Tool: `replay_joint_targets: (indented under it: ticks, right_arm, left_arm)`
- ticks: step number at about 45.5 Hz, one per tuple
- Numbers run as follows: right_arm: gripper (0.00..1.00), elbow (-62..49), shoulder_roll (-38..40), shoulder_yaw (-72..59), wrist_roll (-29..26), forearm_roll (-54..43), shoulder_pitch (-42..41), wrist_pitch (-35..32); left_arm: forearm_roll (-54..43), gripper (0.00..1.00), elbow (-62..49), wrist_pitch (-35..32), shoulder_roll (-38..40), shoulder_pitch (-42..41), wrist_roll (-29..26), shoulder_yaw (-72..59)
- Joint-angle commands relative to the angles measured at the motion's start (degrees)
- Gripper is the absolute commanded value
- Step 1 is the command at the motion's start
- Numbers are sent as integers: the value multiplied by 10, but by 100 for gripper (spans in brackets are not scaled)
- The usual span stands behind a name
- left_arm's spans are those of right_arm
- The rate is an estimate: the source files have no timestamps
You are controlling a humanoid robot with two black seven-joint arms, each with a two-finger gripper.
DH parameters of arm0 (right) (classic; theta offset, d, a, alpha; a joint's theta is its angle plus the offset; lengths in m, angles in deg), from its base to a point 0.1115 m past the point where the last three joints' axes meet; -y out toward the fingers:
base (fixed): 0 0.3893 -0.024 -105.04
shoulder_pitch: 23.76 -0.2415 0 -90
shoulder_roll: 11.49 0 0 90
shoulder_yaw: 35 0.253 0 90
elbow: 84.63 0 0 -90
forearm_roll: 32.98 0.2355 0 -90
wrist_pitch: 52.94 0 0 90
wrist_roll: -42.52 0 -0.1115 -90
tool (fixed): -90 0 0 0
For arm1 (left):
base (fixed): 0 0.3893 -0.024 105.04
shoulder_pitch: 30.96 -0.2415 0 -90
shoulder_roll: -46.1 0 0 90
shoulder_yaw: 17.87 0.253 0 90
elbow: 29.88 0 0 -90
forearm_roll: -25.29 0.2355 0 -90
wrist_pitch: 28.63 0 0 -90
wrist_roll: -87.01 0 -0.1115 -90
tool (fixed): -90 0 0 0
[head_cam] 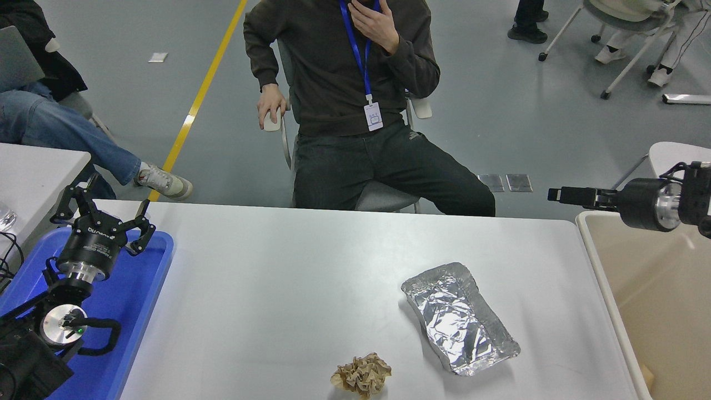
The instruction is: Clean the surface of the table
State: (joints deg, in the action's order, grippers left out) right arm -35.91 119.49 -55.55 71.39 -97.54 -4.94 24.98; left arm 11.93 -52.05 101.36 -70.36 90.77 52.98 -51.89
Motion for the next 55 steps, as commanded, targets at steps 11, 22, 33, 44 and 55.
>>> replay_joint_targets:
  ticks: [11,22,33,44,55]
  right_arm:
    - [98,13,-125,-62,13,-36,2,-20]
    - [98,-9,-147,-62,13,-36,56,-8]
    - [93,-11,-150,-61,13,-36,99,24]
    - [92,-12,-150,-61,13,-36,129,60]
    - [88,-14,-158,-62,13,-36,140,103]
  left_arm:
    - [0,100,-1,0,0,0,0,0]
    - [0,100,0,0,0,0,0,0]
    - [0,100,0,0,0,0,0,0]
    - [0,100,-1,0,0,0,0,0]
    - [0,100,-1,0,0,0,0,0]
